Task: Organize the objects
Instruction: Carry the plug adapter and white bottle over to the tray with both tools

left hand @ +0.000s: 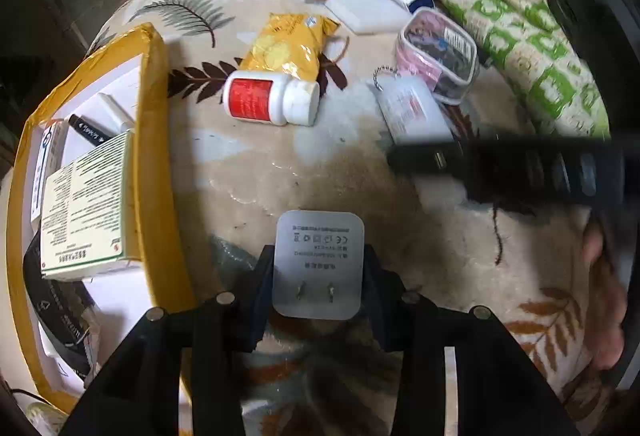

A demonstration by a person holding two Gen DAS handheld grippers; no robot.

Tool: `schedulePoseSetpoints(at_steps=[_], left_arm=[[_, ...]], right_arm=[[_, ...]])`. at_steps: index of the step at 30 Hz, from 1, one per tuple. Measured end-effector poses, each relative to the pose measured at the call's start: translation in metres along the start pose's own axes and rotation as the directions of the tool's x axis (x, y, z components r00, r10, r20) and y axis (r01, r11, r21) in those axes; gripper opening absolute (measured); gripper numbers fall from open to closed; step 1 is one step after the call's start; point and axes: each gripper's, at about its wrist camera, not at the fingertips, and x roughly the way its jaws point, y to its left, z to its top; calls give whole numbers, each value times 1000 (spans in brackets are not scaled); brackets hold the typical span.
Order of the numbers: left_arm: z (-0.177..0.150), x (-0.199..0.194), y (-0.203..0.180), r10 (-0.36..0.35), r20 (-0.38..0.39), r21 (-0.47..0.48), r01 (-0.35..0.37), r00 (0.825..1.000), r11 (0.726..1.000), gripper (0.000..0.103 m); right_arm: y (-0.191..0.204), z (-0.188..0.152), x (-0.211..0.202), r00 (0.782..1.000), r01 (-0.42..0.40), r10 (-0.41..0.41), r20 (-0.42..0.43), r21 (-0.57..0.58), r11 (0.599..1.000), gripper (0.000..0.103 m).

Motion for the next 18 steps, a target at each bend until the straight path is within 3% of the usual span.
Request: schedulePoseSetpoints(at_steps=[5,9,18], left_arm=[[-6,-22,15,-74,29,-90,77,997,993,40],[-19,-48,38,-140,94,-182,156,986,971,40],[-26,-92,119,-139,238,-296,208,961,933,40]], right_arm=[[3,-31,-5,999,-41,42,-24,18,999,35],[10,-43,-10,997,-76,77,-22,20,997,35],[63,-41,-38,991,-113,118,56,-78,990,35]])
